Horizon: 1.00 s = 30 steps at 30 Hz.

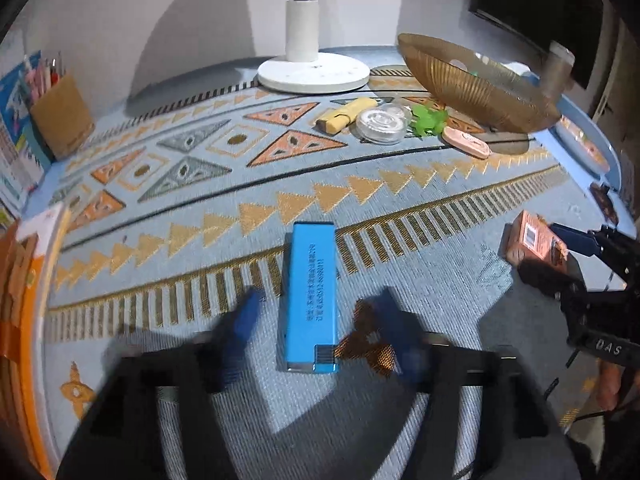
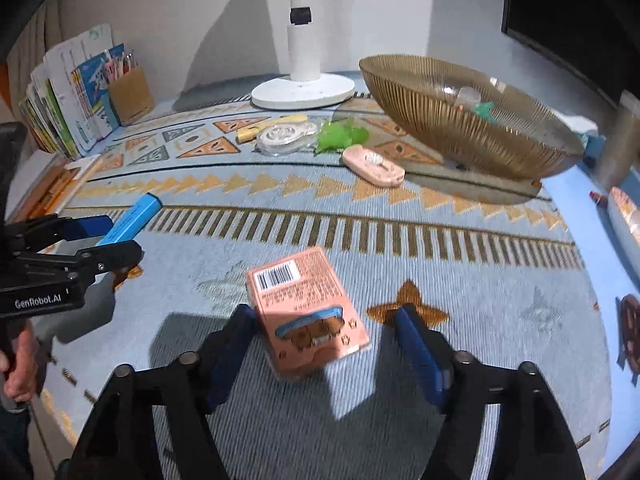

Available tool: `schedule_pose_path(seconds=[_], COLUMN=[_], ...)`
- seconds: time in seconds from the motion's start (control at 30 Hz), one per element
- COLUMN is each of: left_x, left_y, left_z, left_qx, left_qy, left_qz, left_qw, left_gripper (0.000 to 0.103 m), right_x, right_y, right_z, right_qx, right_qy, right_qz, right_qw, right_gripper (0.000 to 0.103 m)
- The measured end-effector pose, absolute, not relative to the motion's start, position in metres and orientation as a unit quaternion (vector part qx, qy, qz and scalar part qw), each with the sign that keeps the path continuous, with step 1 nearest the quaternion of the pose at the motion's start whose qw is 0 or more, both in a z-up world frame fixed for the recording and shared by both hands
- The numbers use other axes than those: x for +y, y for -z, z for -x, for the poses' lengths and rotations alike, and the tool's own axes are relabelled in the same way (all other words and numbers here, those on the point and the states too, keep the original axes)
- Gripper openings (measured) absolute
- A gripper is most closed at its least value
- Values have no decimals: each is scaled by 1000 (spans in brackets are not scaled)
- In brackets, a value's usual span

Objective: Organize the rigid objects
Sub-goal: 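Grasp the blue power bank with the left gripper while the right grasps the pink carton, then carry both items over the amber bowl and open both grippers to drop them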

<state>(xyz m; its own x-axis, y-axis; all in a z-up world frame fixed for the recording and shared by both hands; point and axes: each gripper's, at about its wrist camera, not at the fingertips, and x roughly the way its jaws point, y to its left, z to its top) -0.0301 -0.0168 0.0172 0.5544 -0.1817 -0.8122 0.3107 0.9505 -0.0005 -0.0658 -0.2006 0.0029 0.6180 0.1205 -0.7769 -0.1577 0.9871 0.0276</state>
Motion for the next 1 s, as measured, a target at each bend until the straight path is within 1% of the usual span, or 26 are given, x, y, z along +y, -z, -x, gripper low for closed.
schedule_pose_path(seconds=[0.03, 0.07, 0.17, 0.27, 0.37, 0.43, 0.57, 0.77, 1.0], left_x=[-18, -19, -24, -29, -32, -39, -49, -73, -101], left_y=[-18, -19, -23, -35, -57, -75, -109, -152, -218], left_z=[31, 31, 34, 40, 44, 49, 59, 68, 49], left_qx=[450, 452, 450, 433, 409, 388, 347, 295, 245], left_qy=[143, 145, 146, 145, 136, 106, 103, 90, 147], left_qz=[-75, -75, -82, -87, -89, -116, -123, -147, -96], left_qw=[878, 877, 877, 885, 898, 908, 924, 940, 954], left_gripper=[23, 21, 21, 21, 21, 21, 21, 21, 21], right_x=[-198, -195, -185, -191, -201, -212, -232, -275, -336], right_y=[-4, -4, -11, -31, -63, -85, -114, -150, -193], right_z=[66, 67, 76, 81, 88, 93, 102, 106, 93], right_qx=[428, 426, 407, 387, 347, 321, 286, 271, 238], right_qy=[-81, -85, -81, -87, -60, -43, -13, 0, 68], right_qz=[24, 30, 58, 49, 57, 53, 40, -25, -81], right_qw=[900, 900, 908, 917, 934, 945, 957, 962, 965], right_gripper=[51, 45, 42, 41, 41, 41, 41, 41, 41])
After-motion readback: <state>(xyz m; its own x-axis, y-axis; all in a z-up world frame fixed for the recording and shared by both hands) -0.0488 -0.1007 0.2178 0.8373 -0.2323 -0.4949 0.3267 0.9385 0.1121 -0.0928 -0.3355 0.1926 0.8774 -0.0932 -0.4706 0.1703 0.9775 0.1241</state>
